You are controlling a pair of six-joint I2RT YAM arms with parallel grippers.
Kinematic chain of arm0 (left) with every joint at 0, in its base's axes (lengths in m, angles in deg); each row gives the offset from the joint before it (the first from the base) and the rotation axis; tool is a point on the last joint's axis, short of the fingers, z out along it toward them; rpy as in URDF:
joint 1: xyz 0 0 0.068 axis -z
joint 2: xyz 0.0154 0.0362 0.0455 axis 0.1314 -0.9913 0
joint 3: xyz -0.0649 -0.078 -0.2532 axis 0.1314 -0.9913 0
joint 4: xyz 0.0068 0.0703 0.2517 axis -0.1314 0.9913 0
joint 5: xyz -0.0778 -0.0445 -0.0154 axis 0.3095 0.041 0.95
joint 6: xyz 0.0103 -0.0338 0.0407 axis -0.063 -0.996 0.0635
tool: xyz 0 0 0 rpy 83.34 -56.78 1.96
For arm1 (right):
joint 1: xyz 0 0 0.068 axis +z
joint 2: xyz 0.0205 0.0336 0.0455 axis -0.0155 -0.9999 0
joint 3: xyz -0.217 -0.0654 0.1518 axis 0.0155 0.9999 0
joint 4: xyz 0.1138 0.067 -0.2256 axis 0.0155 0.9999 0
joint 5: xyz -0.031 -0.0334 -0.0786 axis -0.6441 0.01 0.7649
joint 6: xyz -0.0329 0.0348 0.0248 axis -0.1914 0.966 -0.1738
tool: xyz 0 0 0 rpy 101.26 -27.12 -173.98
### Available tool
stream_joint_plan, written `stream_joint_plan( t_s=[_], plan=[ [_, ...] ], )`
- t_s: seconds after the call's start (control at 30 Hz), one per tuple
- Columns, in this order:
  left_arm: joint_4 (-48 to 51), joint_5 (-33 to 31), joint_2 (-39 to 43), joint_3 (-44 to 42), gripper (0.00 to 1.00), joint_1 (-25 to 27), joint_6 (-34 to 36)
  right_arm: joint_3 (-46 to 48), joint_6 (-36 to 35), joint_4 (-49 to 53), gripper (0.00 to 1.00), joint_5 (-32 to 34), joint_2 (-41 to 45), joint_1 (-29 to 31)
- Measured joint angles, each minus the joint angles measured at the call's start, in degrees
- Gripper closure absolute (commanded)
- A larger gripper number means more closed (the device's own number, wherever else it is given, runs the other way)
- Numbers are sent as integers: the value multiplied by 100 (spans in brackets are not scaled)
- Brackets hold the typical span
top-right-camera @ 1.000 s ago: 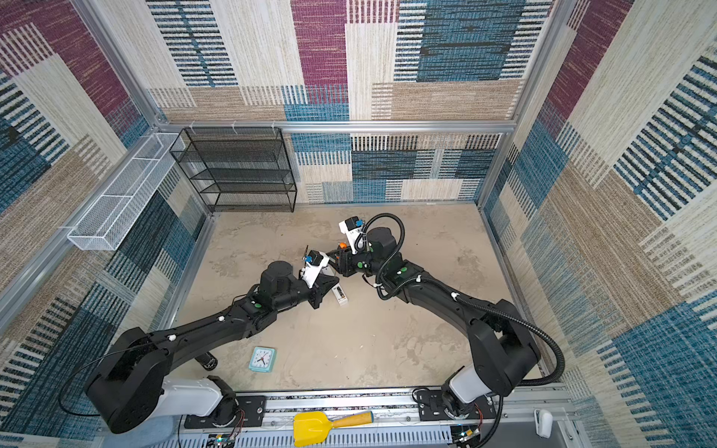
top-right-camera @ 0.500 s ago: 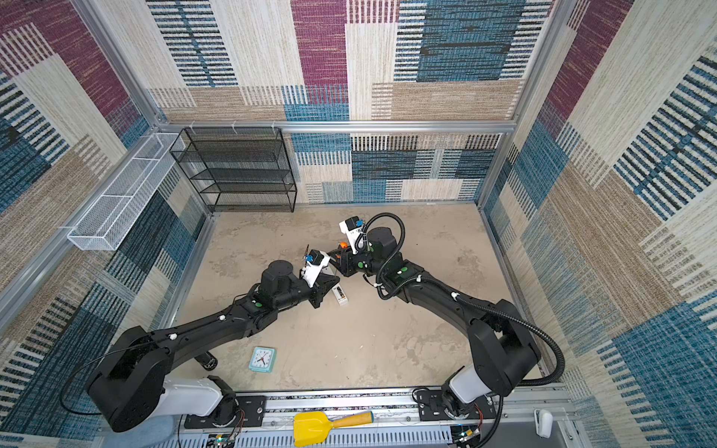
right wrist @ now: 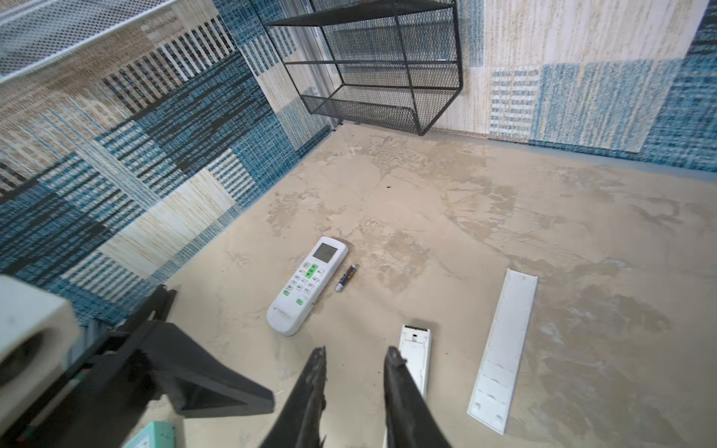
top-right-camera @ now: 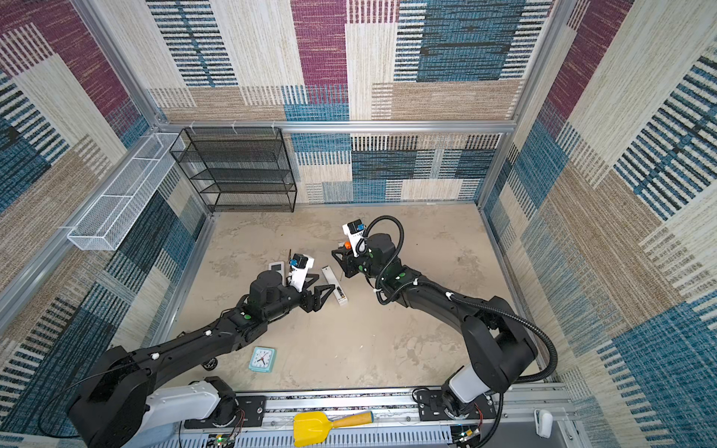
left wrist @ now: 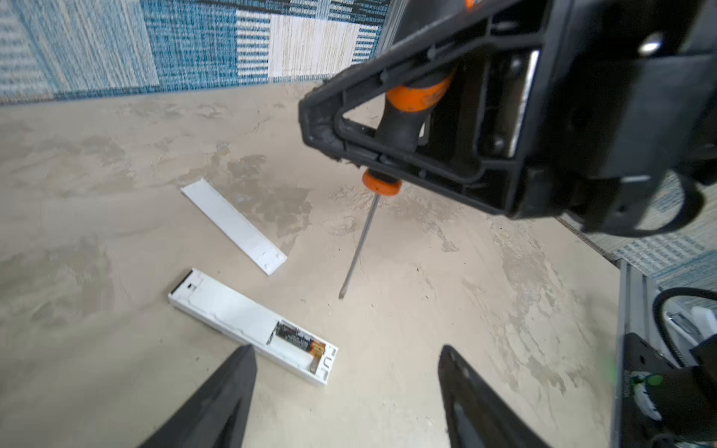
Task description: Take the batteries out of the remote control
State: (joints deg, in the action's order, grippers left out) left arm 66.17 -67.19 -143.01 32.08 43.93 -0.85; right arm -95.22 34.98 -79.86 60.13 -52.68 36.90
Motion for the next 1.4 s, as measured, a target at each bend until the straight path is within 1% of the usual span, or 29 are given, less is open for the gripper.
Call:
stream_joint_plan(
  t_s=[0.07, 0.13, 0.3, 0.47, 0.6, 0.7, 0.9, 1.4],
  plan=[
    [118, -94, 24, 7, 33, 0, -415, 127, -179, -188, 100, 118, -61, 63],
    [452, -245, -48, 162, 37, 0, -874, 219, -376, -396, 100, 229, -146, 149],
    [826, -485, -501, 374, 47, -109, -2004, 345, -785, -848, 100, 295, -389, 352],
    [874, -455, -1167, 400, 53, -258, -3161, 459, -1121, -1217, 100, 404, -603, 415],
    [778, -177, -1729, 555, 63, -295, -3790, 466, -1318, -1429, 100, 435, -765, 411],
    [544, 26, -2109, 645, 68, -299, -4111, 466, -1405, -1515, 100, 433, -892, 415],
    [267, 291, -2581, 695, 70, -264, -4529, 461, -1425, -1596, 100, 431, -1034, 415],
    [289, 348, -2892, 931, 73, -223, -4566, 402, -1421, -1628, 100, 431, -1333, 415]
  ],
)
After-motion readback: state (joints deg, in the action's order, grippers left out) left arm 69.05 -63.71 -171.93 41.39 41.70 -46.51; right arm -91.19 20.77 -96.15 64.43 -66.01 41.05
